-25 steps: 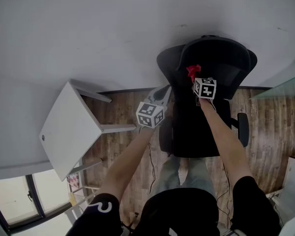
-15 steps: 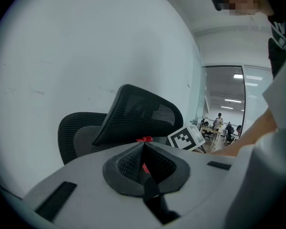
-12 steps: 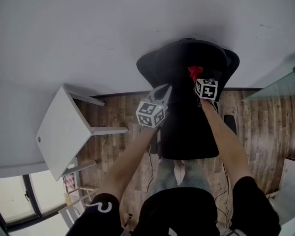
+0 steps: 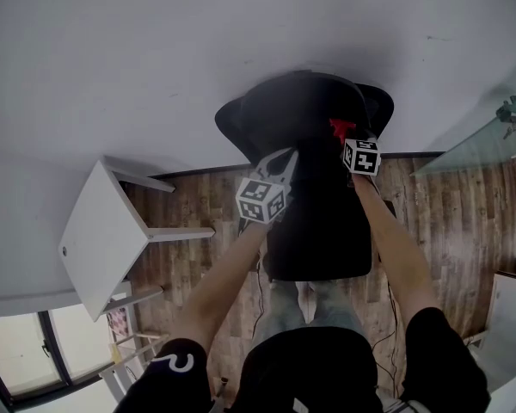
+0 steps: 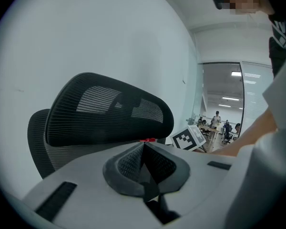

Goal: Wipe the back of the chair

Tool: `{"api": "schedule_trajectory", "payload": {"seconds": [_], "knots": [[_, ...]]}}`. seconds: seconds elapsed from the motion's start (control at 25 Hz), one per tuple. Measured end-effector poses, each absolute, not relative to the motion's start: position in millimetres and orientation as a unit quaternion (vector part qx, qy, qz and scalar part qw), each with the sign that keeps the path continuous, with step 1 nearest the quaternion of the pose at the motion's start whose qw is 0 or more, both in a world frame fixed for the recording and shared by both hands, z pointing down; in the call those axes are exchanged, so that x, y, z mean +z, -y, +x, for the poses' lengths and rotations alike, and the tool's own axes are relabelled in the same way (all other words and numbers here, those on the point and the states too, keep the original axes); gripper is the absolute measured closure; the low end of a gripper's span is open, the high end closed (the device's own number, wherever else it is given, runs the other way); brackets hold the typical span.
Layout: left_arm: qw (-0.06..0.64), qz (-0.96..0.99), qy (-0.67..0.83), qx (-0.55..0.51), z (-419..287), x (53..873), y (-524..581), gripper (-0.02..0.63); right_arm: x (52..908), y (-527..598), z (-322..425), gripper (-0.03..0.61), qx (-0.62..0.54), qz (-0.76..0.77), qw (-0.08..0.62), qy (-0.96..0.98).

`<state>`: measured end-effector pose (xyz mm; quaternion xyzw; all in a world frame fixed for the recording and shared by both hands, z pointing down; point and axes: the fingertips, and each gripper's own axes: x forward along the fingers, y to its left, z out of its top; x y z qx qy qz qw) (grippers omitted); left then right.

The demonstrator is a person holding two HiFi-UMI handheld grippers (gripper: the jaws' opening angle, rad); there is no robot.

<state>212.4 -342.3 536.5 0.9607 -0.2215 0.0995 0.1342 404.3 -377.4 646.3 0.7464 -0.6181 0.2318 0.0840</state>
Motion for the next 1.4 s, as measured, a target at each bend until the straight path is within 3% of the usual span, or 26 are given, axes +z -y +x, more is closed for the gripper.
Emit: {"api": "schedule_trajectory", "payload": {"seconds": [0.52,0.84,1.08,1.4], "knots": [[0.138,0.963,0.206,0.102,248.5,541.1,321.7,0.589,651.6,333.1,485.6,0.511,0.227,0.781,0.096,0.575],[0.141,0.961,0.21,0.111,230.7,555.0,327.1,0.589,653.5,311.1,503.2,0.511,0.223,0.798,0.097,0.551],[0.153,0.957,0.222,0.107,195.0,564.5,336.6,0.589,656.5,309.5,454.5,0.511,0.241,0.789,0.076,0.56],[0.16,0.954,0.225,0.115,108.0,572.0,357.1,0.588,662.8,342.5,329.3,0.511,0.255,0.761,0.073,0.592]]}}
